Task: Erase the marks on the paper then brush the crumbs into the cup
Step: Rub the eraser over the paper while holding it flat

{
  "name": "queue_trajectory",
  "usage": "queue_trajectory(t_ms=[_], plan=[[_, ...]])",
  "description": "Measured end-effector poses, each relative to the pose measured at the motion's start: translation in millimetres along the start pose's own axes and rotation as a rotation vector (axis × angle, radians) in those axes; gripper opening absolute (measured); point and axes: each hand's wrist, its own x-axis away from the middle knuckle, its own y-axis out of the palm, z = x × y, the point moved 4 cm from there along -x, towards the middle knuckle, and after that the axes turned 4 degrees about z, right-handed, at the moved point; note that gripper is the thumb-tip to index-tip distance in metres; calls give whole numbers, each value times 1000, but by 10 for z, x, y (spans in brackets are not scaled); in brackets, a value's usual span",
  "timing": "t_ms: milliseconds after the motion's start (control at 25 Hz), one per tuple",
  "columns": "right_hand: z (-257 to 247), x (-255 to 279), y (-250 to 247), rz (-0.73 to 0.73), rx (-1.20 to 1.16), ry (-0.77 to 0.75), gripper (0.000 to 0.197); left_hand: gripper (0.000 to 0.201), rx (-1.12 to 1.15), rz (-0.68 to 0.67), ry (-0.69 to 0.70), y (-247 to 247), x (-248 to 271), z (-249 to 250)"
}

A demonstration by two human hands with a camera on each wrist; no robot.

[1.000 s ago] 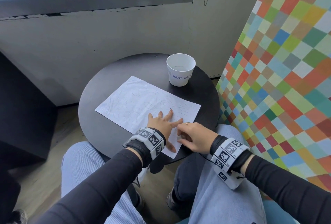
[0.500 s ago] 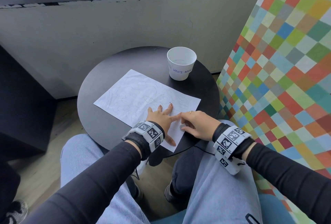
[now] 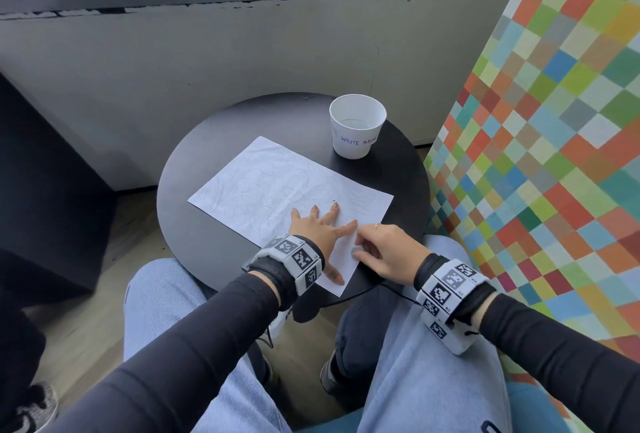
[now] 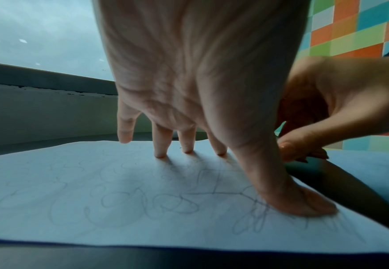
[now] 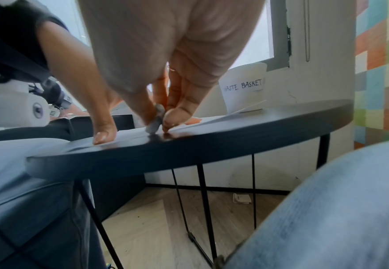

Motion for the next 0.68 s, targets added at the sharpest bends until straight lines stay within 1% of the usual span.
queue_trajectory(t_ms=[80, 200, 240, 320, 360, 400, 480, 520, 600, 640, 680], plan=[[30, -13, -32, 56, 6, 49, 11, 119, -9, -5, 0, -3, -3, 2], [-68, 31, 70, -55, -23, -41, 13, 119, -17, -2, -1, 1, -1, 4], [-66, 26, 78, -53, -18, -39, 13, 118, -17, 0, -1, 2, -1, 4], [6, -15, 21, 57, 9, 39, 13, 119, -21, -4, -2, -1, -2, -1], [27, -21, 8, 87, 11, 66, 13, 119, -22, -7, -2, -4, -2, 1], [17, -16, 26, 69, -5, 55, 14, 119, -23, -8, -3, -10, -1, 3], [-40, 5, 100, -23, -45, -4, 15, 118, -20, -12, -5, -21, 11, 8], [-33, 7, 108, -24, -46, -3, 15, 118, -18, -14, -5, -23, 17, 8], [47, -12, 38, 73, -28, 65, 15, 119, -13, -11, -3, -29, 16, 5], [80, -11, 15, 89, -35, 81, 16, 119, -10, -12, -2, -31, 15, 3], [80, 0, 20, 57, -58, 60, 16, 119, -7, -14, -4, -30, 19, 2]])
